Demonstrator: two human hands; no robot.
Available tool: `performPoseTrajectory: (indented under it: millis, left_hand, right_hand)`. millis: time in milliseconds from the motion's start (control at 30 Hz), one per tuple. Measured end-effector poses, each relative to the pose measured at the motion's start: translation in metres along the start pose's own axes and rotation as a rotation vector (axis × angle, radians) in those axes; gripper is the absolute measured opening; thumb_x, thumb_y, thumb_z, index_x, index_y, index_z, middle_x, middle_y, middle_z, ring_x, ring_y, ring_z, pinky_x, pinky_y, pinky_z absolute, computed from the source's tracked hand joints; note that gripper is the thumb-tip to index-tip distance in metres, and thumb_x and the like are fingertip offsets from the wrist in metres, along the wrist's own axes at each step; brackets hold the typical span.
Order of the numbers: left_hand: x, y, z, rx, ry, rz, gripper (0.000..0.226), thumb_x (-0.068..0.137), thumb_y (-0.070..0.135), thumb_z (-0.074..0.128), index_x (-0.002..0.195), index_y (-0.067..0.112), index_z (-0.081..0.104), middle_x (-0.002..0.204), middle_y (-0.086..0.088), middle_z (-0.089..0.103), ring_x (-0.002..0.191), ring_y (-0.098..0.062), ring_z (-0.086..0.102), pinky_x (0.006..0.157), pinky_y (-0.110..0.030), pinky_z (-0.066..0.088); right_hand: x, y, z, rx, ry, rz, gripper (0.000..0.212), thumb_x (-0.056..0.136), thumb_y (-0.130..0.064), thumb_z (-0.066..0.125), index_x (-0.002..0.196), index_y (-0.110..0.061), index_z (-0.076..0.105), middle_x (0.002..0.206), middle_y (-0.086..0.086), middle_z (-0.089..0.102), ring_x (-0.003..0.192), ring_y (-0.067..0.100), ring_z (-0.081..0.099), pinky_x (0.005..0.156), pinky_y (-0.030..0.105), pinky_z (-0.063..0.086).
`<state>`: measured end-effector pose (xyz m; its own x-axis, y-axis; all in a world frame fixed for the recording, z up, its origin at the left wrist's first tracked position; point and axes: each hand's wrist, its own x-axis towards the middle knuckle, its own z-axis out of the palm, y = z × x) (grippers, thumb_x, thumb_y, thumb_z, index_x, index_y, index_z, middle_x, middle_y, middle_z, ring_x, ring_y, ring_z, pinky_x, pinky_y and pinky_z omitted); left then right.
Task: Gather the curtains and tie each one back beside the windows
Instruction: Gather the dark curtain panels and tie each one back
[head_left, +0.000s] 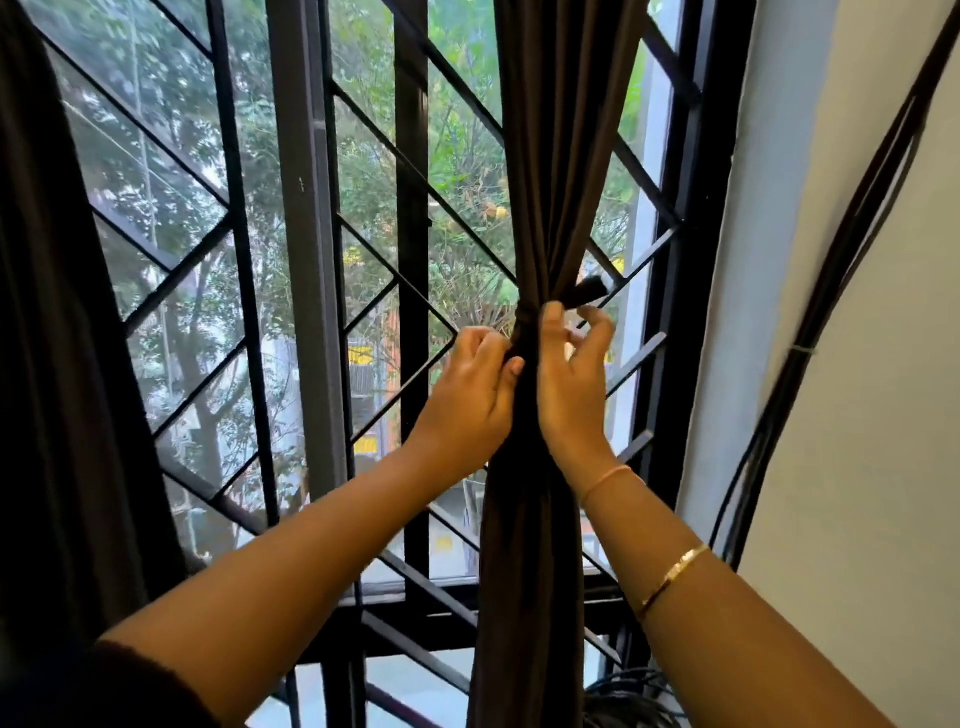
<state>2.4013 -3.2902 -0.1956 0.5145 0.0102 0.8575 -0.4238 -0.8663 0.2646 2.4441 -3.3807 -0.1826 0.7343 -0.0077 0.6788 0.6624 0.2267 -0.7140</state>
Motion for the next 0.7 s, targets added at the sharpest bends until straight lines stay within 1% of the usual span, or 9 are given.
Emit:
performPoseTrajectory:
  millis: [67,167,267,333,400,467,500,600,700]
  left_hand:
    - [-0.007,0.006,0.007,-0.132,0.016,-0.041,0.026,0.097,0.015,0.035,0.111,-0.002,0.048,0.108,-0.013,0.045,0.093,-0.023,0.049,0.083,-0.039,0.043]
    - [-0.018,0.009,0.016,-0.182,0.050,-0.078,0.029,0.095,0.014,0.035,0.117,0.000,0.047,0.112,-0.014,0.050,0.101,-0.023,0.051,0.087,-0.039,0.044]
    - [-0.036,0.003,0.022,-0.252,0.062,-0.176,0.030,0.098,0.013,0.038,0.127,0.005,0.040,0.114,-0.004,0.053,0.104,-0.014,0.054,0.087,-0.029,0.047]
    - [-0.050,-0.004,0.027,-0.316,0.069,-0.241,0.037,0.098,0.012,0.040,0.134,0.009,0.031,0.121,-0.001,0.051,0.109,-0.009,0.054,0.089,-0.022,0.047]
    - [-0.069,-0.015,0.034,-0.334,0.037,-0.321,0.042,0.099,0.014,0.039,0.138,0.014,0.023,0.122,-0.005,0.051,0.102,-0.010,0.058,0.081,-0.020,0.049]
    - [-0.092,-0.027,0.042,-0.244,-0.052,-0.377,0.049,0.098,0.019,0.043,0.141,0.020,0.020,0.112,-0.001,0.053,0.082,-0.007,0.057,0.064,-0.017,0.043]
    - [-0.105,-0.032,0.045,-0.191,-0.097,-0.405,0.053,0.096,0.021,0.045,0.142,0.023,0.019,0.111,0.000,0.054,0.081,-0.008,0.055,0.062,-0.018,0.040]
    - [-0.142,-0.048,0.049,-0.115,-0.192,-0.492,0.049,0.095,0.022,0.047,0.140,0.023,0.028,0.130,-0.006,0.052,0.109,-0.018,0.053,0.082,-0.027,0.043]
    - [-0.172,-0.067,0.048,-0.007,-0.370,-0.512,0.030,0.095,0.016,0.045,0.124,0.011,0.046,0.124,-0.011,0.051,0.113,-0.026,0.049,0.092,-0.043,0.044]
  right_hand:
    - [-0.009,0.006,0.002,-0.080,-0.062,-0.058,0.038,0.089,-0.049,0.051,0.112,-0.021,0.042,0.088,-0.014,0.057,0.078,-0.003,0.058,0.062,0.009,0.043]
    - [-0.012,0.015,-0.002,-0.144,-0.065,-0.105,0.030,0.092,-0.042,0.051,0.102,-0.014,0.046,0.074,-0.013,0.054,0.066,-0.005,0.055,0.057,0.015,0.040]
    - [-0.016,0.023,-0.007,-0.161,-0.053,-0.154,0.037,0.094,-0.037,0.052,0.118,-0.010,0.045,0.100,0.002,0.060,0.092,0.012,0.058,0.071,0.019,0.042]
    - [-0.025,0.032,-0.008,-0.268,-0.004,-0.248,0.054,0.093,-0.035,0.055,0.135,-0.007,0.037,0.126,0.010,0.050,0.116,0.016,0.046,0.092,0.018,0.039]
    - [-0.041,0.045,-0.005,-0.524,0.042,-0.389,0.063,0.093,-0.032,0.055,0.143,-0.004,0.029,0.144,0.018,0.036,0.134,0.022,0.031,0.111,0.038,0.028]
    - [-0.061,0.063,0.002,-0.803,0.054,-0.530,0.059,0.092,-0.024,0.054,0.143,-0.005,0.032,0.148,0.023,0.031,0.140,0.031,0.027,0.113,0.057,0.020]
    - [-0.072,0.074,0.005,-0.921,0.036,-0.564,0.057,0.090,-0.020,0.053,0.143,-0.008,0.035,0.148,0.023,0.032,0.140,0.034,0.029,0.112,0.061,0.019]
    - [-0.101,0.103,0.007,-1.114,-0.085,-0.635,0.051,0.089,-0.014,0.047,0.140,-0.011,0.043,0.145,0.023,0.037,0.136,0.039,0.034,0.109,0.063,0.021]
    - [-0.130,0.129,0.004,-1.216,-0.246,-0.711,0.048,0.092,-0.006,0.033,0.139,-0.009,0.044,0.144,0.025,0.038,0.135,0.040,0.035,0.107,0.064,0.019]
